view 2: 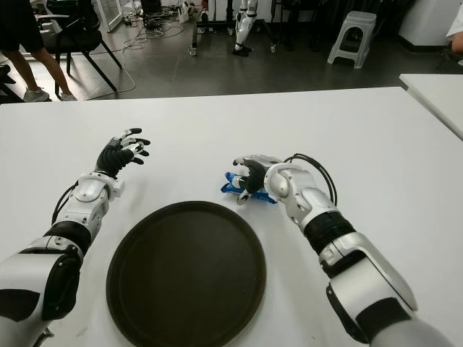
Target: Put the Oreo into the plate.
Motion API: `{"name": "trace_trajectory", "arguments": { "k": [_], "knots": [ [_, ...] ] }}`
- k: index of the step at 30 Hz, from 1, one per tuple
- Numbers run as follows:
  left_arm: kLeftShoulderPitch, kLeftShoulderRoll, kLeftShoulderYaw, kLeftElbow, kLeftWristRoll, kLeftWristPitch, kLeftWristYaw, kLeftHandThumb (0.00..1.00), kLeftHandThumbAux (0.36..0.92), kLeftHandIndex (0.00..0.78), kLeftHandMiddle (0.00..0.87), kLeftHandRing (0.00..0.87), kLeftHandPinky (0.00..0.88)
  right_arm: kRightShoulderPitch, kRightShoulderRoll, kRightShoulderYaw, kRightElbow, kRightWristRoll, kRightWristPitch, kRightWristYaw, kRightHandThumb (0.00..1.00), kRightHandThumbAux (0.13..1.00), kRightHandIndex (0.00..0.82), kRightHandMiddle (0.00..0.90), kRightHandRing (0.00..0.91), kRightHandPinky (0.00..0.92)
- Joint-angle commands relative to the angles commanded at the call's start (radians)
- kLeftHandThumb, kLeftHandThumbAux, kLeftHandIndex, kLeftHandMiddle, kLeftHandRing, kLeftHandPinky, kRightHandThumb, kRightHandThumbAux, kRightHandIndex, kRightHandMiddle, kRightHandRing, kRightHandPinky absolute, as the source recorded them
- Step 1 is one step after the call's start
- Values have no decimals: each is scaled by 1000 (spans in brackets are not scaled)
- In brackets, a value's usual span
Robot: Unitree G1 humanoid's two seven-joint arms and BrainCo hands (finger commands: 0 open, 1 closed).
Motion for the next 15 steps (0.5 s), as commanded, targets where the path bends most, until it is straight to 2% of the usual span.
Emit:
{"name": "trace_trajectory", "arguments": {
  "k": [15],
  "knots": [
    [0, -2, 6, -3, -8, 1, -10, 205, 653, 202, 353, 422, 453, -4, -11, 3, 11, -9, -30, 9, 0, 760, 0, 0, 0, 0]
  ]
}}
